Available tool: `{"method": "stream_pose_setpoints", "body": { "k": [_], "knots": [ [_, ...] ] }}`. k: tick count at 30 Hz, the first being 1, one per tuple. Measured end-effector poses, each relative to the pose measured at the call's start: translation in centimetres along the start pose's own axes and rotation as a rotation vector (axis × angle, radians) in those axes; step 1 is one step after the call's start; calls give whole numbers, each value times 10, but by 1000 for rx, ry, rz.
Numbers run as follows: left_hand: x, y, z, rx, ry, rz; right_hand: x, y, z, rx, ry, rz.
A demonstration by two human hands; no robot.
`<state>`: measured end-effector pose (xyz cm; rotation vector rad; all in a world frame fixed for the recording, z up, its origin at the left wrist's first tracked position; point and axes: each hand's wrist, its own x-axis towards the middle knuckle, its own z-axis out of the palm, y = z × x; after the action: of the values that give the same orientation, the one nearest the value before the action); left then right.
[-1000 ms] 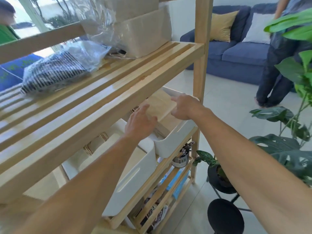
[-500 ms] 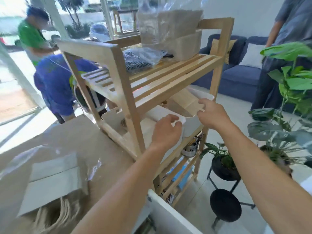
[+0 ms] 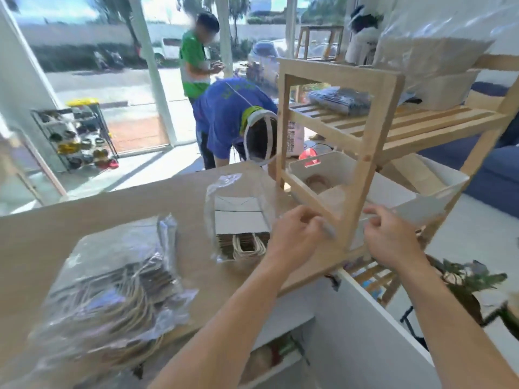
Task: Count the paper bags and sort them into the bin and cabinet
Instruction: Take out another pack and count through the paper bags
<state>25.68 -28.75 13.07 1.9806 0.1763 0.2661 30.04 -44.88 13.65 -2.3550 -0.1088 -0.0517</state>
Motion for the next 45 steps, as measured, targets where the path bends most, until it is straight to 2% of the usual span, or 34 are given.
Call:
{"method": "stream_pose_setpoints", "body": {
  "k": [9, 15, 24, 28, 34, 37, 40, 42, 45],
  "knots": [
    [-43, -72, -97, 8, 369, -182, -16, -81, 78, 20, -206, -246],
    [-62, -105, -141, 194, 453, -312, -17, -127, 126, 98, -367, -353],
    [-52, -146, -168, 779, 359, -392, -2, -174, 193, 131, -604, -498],
    [-43, -147, -181, 940, 311, -462, 5, -182, 212, 93, -644, -532],
    [-36, -140, -223, 1111, 316, -500, 6, -190, 235, 10, -746, -545],
    [-31, -144, -246, 1219, 238, -504, 2, -195, 246, -83, -789, -532],
    [-28, -152, -266, 1280, 152, -512, -4, -200, 264, -132, -760, -554],
    [-27, -159, -278, 1294, 101, -492, -12, -205, 276, -108, -756, -558],
    [-27, -169, -294, 1320, -2, -425, -27, -212, 291, -27, -802, -471]
  ]
}}
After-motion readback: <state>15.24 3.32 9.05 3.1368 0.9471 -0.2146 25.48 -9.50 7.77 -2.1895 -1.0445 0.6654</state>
